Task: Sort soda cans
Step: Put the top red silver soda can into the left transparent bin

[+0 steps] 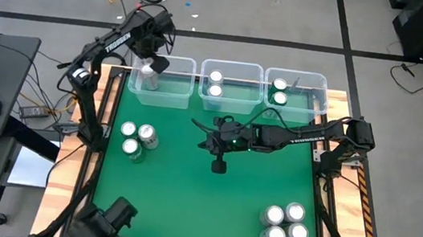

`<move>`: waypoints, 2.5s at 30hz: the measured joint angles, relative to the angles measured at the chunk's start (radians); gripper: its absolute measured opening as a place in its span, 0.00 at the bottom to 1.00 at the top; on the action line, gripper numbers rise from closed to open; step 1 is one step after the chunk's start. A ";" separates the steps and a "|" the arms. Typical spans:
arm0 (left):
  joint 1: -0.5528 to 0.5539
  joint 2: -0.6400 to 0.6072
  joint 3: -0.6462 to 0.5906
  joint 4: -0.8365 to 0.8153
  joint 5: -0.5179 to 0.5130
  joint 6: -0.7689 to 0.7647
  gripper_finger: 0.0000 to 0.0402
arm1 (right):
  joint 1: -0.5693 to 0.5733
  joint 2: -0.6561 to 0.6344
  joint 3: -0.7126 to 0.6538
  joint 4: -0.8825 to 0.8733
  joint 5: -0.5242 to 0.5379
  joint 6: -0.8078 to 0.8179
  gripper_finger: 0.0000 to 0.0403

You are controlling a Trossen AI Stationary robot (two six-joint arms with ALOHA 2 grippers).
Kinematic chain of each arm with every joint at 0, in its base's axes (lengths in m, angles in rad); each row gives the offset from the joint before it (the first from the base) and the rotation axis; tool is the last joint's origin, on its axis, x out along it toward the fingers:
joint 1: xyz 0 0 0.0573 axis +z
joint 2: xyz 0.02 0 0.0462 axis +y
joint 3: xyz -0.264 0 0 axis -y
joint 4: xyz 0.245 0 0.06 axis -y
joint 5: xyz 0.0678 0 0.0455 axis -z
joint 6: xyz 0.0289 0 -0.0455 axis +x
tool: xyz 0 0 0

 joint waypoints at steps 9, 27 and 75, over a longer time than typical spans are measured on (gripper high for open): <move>-0.241 -0.040 0.037 0.013 0.045 0.004 0.48 | -0.001 0.000 0.000 -0.015 -0.001 -0.013 0.00; -0.494 -0.410 -0.262 0.140 0.124 -0.109 0.01 | -0.001 0.000 0.000 0.016 -0.001 -0.013 0.00; -0.812 -0.521 -0.594 0.063 0.218 -0.441 0.78 | -0.005 0.025 0.000 0.074 -0.036 -0.010 0.00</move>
